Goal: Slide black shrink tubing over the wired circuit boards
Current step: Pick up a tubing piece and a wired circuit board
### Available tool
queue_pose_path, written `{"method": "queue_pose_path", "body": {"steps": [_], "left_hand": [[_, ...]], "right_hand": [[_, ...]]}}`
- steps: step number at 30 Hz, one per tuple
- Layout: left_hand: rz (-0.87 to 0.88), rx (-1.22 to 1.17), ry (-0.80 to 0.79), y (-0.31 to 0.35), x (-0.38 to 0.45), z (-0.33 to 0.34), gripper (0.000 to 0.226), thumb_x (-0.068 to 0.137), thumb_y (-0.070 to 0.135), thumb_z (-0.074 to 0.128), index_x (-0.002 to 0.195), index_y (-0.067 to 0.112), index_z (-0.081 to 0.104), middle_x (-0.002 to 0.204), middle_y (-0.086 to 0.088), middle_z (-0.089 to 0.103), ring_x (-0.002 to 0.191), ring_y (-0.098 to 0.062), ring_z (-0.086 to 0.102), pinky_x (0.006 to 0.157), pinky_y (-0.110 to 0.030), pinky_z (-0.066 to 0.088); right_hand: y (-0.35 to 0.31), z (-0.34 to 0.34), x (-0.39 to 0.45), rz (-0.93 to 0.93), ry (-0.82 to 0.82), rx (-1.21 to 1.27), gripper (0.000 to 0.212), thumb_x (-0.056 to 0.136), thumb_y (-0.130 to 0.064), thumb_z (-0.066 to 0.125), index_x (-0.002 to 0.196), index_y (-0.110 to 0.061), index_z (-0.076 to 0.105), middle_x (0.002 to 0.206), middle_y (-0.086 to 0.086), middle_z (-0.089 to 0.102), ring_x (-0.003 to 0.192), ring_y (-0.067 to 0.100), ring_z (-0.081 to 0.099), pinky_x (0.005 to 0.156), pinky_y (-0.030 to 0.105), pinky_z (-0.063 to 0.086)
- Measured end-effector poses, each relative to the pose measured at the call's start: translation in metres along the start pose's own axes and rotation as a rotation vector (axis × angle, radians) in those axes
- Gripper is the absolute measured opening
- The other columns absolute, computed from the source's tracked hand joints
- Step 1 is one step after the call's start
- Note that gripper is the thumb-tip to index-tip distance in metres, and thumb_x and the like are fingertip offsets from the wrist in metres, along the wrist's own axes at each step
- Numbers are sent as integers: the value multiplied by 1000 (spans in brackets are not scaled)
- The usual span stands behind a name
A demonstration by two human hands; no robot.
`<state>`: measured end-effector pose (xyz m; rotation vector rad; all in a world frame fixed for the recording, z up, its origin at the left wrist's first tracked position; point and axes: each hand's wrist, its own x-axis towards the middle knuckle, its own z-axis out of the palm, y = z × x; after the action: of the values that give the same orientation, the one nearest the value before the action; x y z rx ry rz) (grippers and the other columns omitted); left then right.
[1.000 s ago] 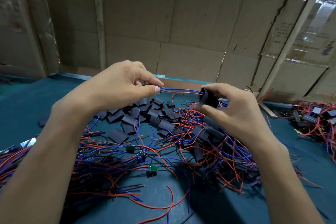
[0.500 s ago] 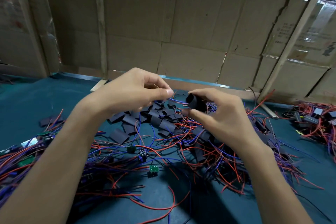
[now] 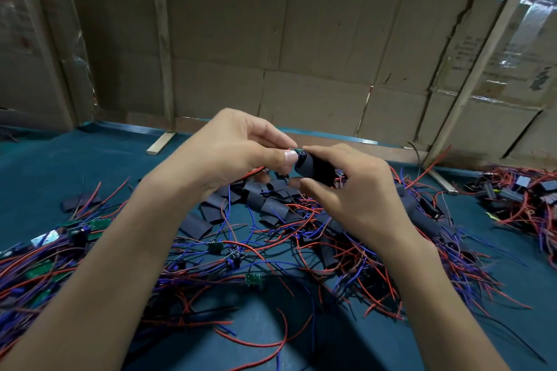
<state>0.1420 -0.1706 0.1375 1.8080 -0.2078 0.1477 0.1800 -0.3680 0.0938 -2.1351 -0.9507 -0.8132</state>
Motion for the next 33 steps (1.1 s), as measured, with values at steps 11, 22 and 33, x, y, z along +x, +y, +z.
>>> {"method": "queue_pose_path", "body": {"steps": [11, 22, 33], "left_hand": [[-63, -91, -37, -1, -2, -8, 14, 83, 4, 75, 97, 1, 75, 84, -19, 75, 74, -17, 73, 52, -20, 51], [-39, -42, -64, -1, -2, -11, 12, 80, 7, 78, 92, 5, 79, 87, -19, 76, 77, -17, 72, 54, -20, 49], [-54, 151, -39, -10, 5, 0, 14, 87, 6, 74, 100, 10, 72, 74, -16, 71, 47, -9, 56, 47, -19, 48]], "right_hand": [[-3, 4, 0, -13, 8, -7, 47, 78, -26, 85, 120, -7, 73, 105, 9, 75, 94, 26, 71, 83, 43, 55], [-1, 1, 0, -30, -29, 7, 45, 79, -18, 87, 120, -7, 73, 108, 7, 75, 98, 26, 70, 87, 44, 53], [-1, 8, -2, -69, -39, 48, 35, 82, -12, 84, 116, -7, 76, 101, 7, 75, 90, 22, 70, 81, 41, 53]]}}
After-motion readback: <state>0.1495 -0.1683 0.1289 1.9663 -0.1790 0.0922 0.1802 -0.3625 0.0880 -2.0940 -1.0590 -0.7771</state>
